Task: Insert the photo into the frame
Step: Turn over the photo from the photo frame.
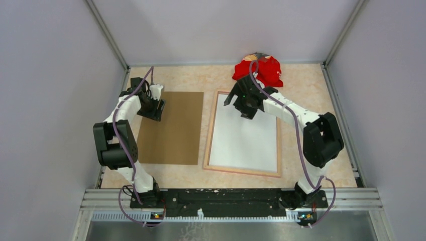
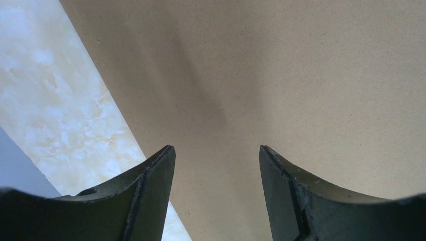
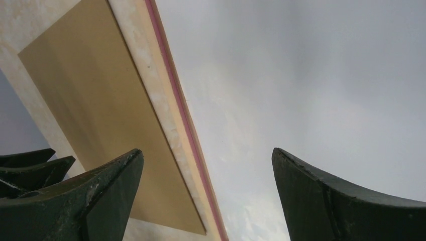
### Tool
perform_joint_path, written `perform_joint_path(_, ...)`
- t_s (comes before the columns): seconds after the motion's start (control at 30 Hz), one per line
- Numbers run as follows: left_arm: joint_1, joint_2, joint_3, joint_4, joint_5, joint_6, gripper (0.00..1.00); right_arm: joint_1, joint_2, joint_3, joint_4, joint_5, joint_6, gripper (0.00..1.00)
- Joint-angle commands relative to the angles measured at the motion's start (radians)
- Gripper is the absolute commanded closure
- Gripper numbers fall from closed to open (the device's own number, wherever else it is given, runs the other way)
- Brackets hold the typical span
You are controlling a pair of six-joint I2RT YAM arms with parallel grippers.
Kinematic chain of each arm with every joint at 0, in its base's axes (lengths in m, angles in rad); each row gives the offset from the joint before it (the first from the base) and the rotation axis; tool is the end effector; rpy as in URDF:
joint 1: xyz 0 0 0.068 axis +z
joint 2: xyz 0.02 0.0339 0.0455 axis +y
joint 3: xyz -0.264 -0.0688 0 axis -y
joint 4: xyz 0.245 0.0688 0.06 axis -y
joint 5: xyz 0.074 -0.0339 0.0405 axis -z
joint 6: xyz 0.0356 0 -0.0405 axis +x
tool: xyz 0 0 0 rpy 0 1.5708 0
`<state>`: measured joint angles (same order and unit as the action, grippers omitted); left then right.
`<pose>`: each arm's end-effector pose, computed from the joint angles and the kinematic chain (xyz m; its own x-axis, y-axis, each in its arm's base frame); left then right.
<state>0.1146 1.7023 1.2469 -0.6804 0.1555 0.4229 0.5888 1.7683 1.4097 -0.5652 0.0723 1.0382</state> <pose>0.3454 0.0342 0.2223 -0.8413 0.3113 -0.4419 0.3259 0.9444 0.0449 0.3243 0.2135 0.2552 -0.7829 0.5104 -0.3557 0.3088 0.8152 0.4900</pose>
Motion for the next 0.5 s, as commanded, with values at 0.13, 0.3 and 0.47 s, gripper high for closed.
perform_joint_path(0.13, -0.004, -0.032, 0.003, 0.017, -0.018, 0.019, 0.31, 0.005, 0.004, 0.028, 0.034, -0.017, -0.021, 0.01)
perform_joint_path(0.3, 0.000, -0.032, 0.017, 0.009, -0.031, 0.024, 0.31, 0.016, -0.018, -0.003, 0.100, -0.049, -0.036, 0.02)
perform_joint_path(0.47, 0.047, -0.023, 0.068, 0.000, -0.063, 0.039, 0.31, 0.126, 0.053, 0.119, 0.119, -0.048, -0.086, 0.06)
